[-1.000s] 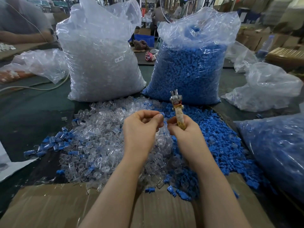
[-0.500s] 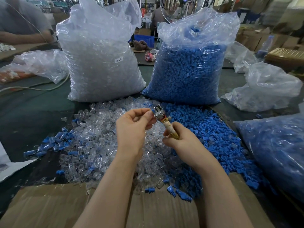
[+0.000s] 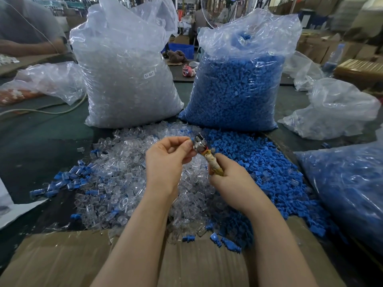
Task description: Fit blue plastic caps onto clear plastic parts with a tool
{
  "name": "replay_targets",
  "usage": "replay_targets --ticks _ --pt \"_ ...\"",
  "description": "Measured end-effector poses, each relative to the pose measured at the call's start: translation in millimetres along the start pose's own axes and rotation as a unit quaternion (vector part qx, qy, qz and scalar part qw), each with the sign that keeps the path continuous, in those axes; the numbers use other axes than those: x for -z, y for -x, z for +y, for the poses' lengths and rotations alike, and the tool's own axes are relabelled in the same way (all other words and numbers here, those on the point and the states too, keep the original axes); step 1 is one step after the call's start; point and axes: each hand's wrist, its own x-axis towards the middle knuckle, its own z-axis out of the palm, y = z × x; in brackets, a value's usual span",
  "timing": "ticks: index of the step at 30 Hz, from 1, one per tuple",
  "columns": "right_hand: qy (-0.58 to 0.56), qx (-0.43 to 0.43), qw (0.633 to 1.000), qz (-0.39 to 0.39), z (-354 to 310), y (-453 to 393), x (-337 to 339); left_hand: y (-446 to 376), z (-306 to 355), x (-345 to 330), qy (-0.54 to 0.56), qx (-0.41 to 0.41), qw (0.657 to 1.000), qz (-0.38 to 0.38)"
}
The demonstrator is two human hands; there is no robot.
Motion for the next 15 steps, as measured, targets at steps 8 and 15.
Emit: replay_targets --ticks 8,15 --pt "0.016 -0.003 1.000 0.024 -1.0 -1.0 -5.6 -0.1 -0.6 -0.6 0.005 0.003 1.000 0.010" --pt "0.029 -0.004 0.999 0.027 -4.7 -0.4 -5.7 -0.7 1.1 -1.6 0.040 0.039 0.998 0.025"
